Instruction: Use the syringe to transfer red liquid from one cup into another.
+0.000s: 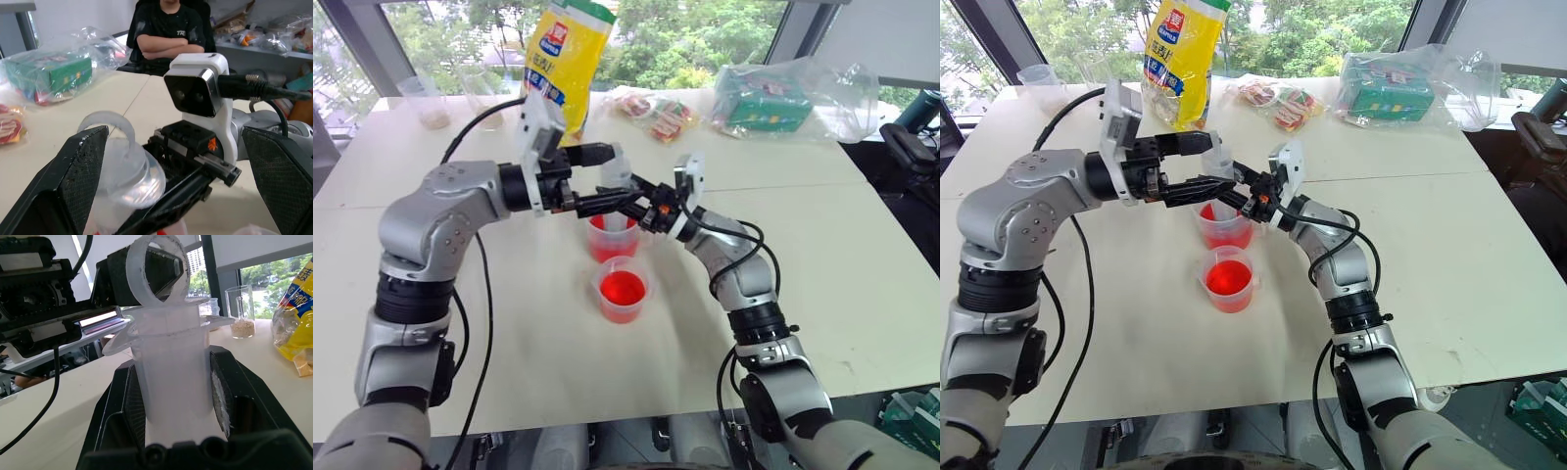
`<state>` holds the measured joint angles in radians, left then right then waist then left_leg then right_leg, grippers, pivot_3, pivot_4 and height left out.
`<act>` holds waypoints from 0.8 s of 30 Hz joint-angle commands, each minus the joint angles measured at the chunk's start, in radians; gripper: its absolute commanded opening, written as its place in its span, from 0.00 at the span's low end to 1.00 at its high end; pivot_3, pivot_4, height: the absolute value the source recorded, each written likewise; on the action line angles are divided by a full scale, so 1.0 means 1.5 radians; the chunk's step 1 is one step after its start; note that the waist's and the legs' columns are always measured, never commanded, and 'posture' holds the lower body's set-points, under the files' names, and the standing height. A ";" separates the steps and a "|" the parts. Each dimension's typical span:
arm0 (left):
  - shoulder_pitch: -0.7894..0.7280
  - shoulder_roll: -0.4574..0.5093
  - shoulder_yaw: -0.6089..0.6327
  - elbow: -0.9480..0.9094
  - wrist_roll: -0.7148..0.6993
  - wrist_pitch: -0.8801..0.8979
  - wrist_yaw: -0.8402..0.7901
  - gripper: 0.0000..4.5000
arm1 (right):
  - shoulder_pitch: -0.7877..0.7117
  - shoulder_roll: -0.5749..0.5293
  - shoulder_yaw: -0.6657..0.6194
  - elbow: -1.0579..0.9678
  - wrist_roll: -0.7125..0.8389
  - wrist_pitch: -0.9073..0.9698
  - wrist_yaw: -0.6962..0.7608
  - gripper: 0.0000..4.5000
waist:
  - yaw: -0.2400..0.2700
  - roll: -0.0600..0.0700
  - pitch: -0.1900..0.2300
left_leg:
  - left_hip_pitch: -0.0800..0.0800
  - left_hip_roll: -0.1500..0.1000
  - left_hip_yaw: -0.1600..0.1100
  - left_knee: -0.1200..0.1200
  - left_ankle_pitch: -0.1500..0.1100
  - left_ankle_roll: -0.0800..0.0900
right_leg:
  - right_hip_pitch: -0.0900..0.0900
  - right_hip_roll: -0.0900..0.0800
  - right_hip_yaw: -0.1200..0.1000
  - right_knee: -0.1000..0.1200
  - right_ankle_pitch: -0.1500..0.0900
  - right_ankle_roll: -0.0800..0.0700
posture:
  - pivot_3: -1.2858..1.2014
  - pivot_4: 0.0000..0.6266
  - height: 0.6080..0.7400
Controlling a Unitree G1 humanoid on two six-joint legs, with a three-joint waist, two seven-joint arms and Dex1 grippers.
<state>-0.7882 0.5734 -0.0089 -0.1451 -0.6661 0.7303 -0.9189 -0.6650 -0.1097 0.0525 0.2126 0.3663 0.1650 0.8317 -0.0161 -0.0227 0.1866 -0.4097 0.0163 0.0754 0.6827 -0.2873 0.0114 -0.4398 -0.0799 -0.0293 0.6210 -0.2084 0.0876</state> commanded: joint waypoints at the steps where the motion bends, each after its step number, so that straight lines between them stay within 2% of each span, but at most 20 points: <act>1: -0.025 -0.016 0.001 0.004 0.009 -0.016 0.007 0.94 | -0.012 0.000 0.005 -0.019 0.003 -0.010 0.006 0.32 | 0.000 0.000 0.000 | 0.000 0.000 0.000 0.000 0.000 0.000 | 0.000 0.000 0.000 0.000 0.000 0.000 | 0.52 0.24 1.00; 4: -0.028 -0.026 0.003 0.012 0.012 -0.018 0.009 0.68 | -0.011 -0.002 0.007 -0.019 0.003 -0.010 0.006 0.32 | -0.001 0.000 0.000 | 0.000 0.000 0.000 0.000 0.000 0.000 | 0.000 0.000 0.000 0.000 0.000 0.000 | 0.52 0.24 1.00; 10: -0.032 -0.038 0.009 0.021 0.012 -0.017 0.015 0.01 | -0.009 -0.004 0.011 -0.022 0.003 -0.008 0.010 0.32 | -0.001 0.000 0.000 | 0.000 0.000 0.000 0.000 0.000 0.000 | 0.000 0.000 0.000 0.001 0.000 0.000 | 0.52 0.24 1.00; 24: -0.091 -0.036 0.045 0.043 0.014 -0.032 0.027 0.01 | 0.005 -0.011 0.027 -0.021 0.005 0.011 0.027 0.32 | 0.000 0.000 0.000 | 0.000 0.000 0.000 0.000 0.000 0.000 | 0.000 0.000 0.000 0.001 0.000 0.000 | 0.52 0.24 1.00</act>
<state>-0.8545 0.5204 -0.0026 -0.0511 -0.6224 0.7172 -0.8905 -0.6653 -0.1306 0.0573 0.1996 0.3756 0.1681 0.8477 -0.0164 -0.0227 0.1866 -0.4093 0.0164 0.0753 0.6830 -0.2875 0.0118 -0.4401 -0.0800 -0.0292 0.6227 -0.2084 0.0876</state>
